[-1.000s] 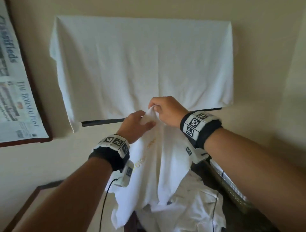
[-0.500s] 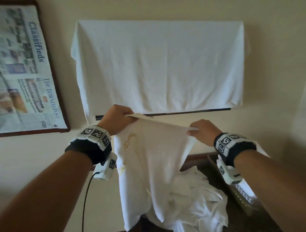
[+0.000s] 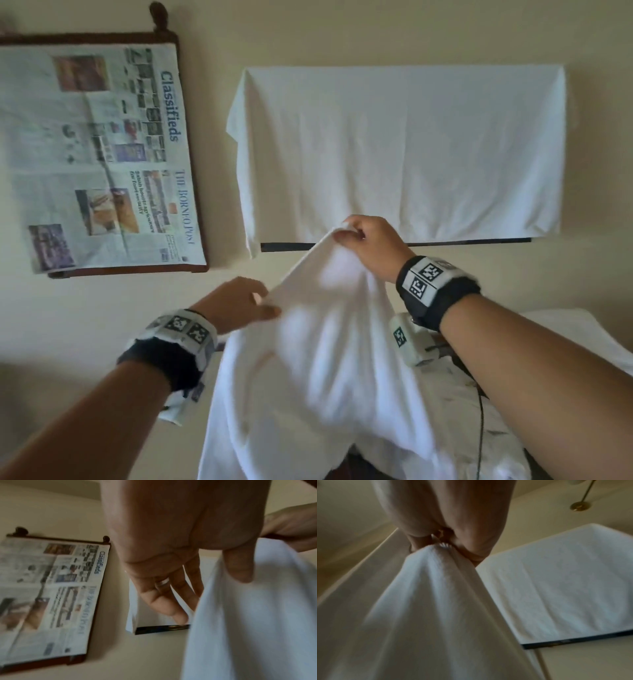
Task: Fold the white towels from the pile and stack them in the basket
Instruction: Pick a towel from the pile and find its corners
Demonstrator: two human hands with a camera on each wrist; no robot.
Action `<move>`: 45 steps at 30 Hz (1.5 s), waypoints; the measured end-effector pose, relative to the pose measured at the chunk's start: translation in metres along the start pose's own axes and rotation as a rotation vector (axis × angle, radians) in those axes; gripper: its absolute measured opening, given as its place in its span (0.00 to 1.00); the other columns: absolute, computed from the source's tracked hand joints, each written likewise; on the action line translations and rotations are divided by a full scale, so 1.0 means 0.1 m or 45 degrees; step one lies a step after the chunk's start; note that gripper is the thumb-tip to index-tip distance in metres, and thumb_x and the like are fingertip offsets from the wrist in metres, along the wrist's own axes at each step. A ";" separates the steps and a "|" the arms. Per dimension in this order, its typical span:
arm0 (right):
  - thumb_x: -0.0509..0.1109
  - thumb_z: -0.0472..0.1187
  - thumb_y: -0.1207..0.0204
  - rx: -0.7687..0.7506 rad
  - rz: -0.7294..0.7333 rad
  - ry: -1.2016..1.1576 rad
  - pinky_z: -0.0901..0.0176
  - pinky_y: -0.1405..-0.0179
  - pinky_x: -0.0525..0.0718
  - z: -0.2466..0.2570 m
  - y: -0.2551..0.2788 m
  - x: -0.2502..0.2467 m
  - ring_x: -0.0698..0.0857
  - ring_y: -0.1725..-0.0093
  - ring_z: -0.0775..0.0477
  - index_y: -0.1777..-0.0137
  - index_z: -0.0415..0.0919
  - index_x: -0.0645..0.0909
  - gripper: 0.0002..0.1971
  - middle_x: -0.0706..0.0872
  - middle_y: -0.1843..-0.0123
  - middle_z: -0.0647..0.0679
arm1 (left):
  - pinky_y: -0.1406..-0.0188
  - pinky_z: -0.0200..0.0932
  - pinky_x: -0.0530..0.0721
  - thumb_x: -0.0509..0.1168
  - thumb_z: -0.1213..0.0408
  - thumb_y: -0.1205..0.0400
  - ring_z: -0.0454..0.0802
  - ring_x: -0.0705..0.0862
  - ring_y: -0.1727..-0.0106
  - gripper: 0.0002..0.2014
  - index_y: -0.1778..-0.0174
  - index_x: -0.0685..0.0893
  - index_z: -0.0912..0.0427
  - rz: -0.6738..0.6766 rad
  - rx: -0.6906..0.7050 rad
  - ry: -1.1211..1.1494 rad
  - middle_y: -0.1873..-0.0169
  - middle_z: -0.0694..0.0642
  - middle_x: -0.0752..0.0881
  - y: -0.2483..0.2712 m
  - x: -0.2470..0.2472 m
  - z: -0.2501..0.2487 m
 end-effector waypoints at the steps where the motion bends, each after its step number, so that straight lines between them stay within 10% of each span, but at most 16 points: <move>1: 0.73 0.42 0.21 -0.054 0.032 0.016 0.57 0.63 0.72 0.19 0.00 0.14 0.73 0.67 0.52 0.59 0.30 0.81 0.13 0.76 0.68 0.46 | 0.53 0.44 0.83 0.78 0.44 0.25 0.47 0.87 0.58 0.14 0.50 0.86 0.43 0.004 0.053 0.142 0.59 0.49 0.88 0.06 0.05 -0.01; 3: 0.75 0.40 0.22 -0.158 0.082 0.037 0.61 0.63 0.75 0.52 0.04 0.41 0.77 0.68 0.53 0.58 0.32 0.86 0.10 0.83 0.67 0.47 | 0.48 0.48 0.87 0.81 0.46 0.28 0.50 0.90 0.55 0.22 0.42 0.86 0.47 -0.090 0.168 0.493 0.53 0.53 0.91 0.14 0.04 -0.07; 8: 0.78 0.42 0.24 -0.164 0.054 0.020 0.66 0.63 0.77 0.86 0.21 0.75 0.81 0.66 0.58 0.57 0.40 0.87 0.06 0.86 0.66 0.54 | 0.62 0.49 0.73 0.67 0.40 0.25 0.49 0.72 0.66 0.33 0.58 0.83 0.74 -0.368 0.320 0.709 0.70 0.57 0.76 0.30 -0.38 -0.04; 14: 0.69 0.44 0.19 0.322 0.213 0.341 0.54 0.57 0.78 0.34 0.84 0.98 0.84 0.60 0.47 0.59 0.39 0.86 0.11 0.87 0.62 0.47 | 0.66 0.43 0.72 0.67 0.60 0.14 0.47 0.74 0.69 0.16 0.66 0.85 0.65 -0.433 0.326 0.622 0.73 0.51 0.77 0.73 -0.71 0.17; 19: 0.63 0.34 0.20 0.642 -0.036 -0.213 0.53 0.54 0.82 0.22 1.13 0.80 0.89 0.58 0.39 0.60 0.38 0.80 0.08 0.91 0.64 0.44 | 0.73 0.35 0.67 0.67 0.58 0.13 0.41 0.68 0.75 0.21 0.75 0.78 0.56 -0.239 0.376 0.382 0.78 0.46 0.72 0.96 -0.64 0.28; 23: 0.68 0.45 0.28 0.434 0.292 -0.445 0.50 0.47 0.80 0.95 1.02 1.19 0.87 0.52 0.48 0.51 0.47 0.83 0.08 0.90 0.52 0.42 | 0.74 0.37 0.66 0.66 0.60 0.14 0.46 0.69 0.72 0.20 0.70 0.76 0.65 -0.438 0.309 0.431 0.74 0.56 0.74 0.96 -0.62 0.24; 27: 0.69 0.49 0.20 0.195 0.269 -0.045 0.58 0.62 0.79 1.12 1.06 1.44 0.84 0.62 0.52 0.59 0.49 0.82 0.07 0.86 0.62 0.53 | 0.71 0.37 0.71 0.65 0.58 0.13 0.50 0.77 0.67 0.14 0.59 0.86 0.64 -0.573 0.324 0.433 0.67 0.60 0.84 1.03 -0.77 0.15; 36: 0.66 0.46 0.16 0.533 0.068 0.232 0.60 0.69 0.72 0.05 1.33 1.06 0.80 0.66 0.47 0.63 0.43 0.80 0.14 0.82 0.68 0.50 | 0.68 0.34 0.73 0.65 0.54 0.15 0.36 0.74 0.71 0.14 0.67 0.86 0.42 -0.950 0.464 0.850 0.75 0.37 0.80 1.37 -1.43 0.30; 40: 0.63 0.32 0.20 0.409 -0.157 0.109 0.66 0.65 0.73 0.23 1.03 0.74 0.82 0.57 0.49 0.54 0.44 0.85 0.10 0.85 0.59 0.52 | 0.62 0.49 0.71 0.66 0.47 0.18 0.49 0.72 0.63 0.22 0.60 0.79 0.66 -0.814 0.484 1.008 0.65 0.58 0.75 1.24 -1.17 0.32; 45: 0.70 0.29 0.25 -0.095 -0.198 -0.023 0.70 0.50 0.79 1.01 0.61 0.39 0.85 0.52 0.54 0.47 0.37 0.88 0.10 0.90 0.52 0.48 | 0.58 0.47 0.79 0.65 0.52 0.16 0.51 0.79 0.60 0.18 0.54 0.85 0.66 -0.594 0.480 1.148 0.62 0.62 0.81 0.94 -0.85 -0.14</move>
Point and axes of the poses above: each hand's wrist, its own y-axis away from the middle knuckle, its own x-axis out of the palm, z = x × y, the point moved 4 cm from there along -y, towards the middle knuckle
